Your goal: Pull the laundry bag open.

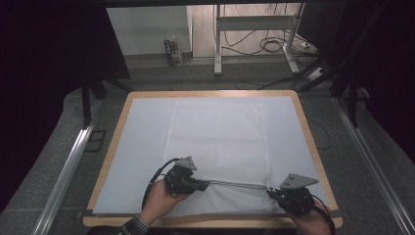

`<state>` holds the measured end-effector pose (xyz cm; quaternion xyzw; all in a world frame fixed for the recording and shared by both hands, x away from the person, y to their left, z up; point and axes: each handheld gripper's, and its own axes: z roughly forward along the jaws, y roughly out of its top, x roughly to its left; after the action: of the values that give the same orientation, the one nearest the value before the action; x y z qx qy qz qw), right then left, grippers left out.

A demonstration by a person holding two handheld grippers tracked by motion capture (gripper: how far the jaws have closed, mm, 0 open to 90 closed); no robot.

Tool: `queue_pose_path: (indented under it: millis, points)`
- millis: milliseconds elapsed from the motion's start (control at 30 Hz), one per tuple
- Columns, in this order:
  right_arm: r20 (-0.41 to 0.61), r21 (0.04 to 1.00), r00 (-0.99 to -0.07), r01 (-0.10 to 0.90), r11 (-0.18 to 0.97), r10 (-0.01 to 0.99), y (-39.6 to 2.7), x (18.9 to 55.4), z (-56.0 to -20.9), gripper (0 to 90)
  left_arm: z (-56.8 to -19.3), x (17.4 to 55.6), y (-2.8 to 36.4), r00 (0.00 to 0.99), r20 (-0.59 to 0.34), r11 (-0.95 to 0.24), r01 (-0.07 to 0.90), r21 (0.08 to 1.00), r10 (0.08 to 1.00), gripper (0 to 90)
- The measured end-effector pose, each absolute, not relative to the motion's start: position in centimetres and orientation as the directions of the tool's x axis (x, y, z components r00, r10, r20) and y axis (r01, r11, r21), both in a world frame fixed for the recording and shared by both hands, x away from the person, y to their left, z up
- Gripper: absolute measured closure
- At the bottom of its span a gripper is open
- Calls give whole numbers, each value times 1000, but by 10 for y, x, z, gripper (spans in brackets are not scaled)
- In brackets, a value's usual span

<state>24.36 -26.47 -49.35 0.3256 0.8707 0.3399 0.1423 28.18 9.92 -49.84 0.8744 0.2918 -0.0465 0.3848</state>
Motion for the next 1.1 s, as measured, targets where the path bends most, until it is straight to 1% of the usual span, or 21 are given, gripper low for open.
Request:
queue_pose_path:
  millis: [67,333,667,833,1100]
  points:
    - [-32,683,-748,468,561,663,-264,243,-494,856,-498,281,101,826,-298,-536,544,646,480,871]
    - [-23,686,-748,471,554,664,-265,243,-493,856,-498,278,114,811,-317,-511,564,649,492,871]
    - [-18,687,-751,471,554,661,-266,243,-493,856,-499,273,125,800,-319,-497,575,650,508,871]
    - [-20,686,-750,471,555,661,-266,243,-493,856,-499,271,130,798,-308,-500,575,648,519,871]
    - [-22,684,-750,471,557,661,-266,243,-493,855,-500,268,139,787,-322,-485,589,647,527,871]
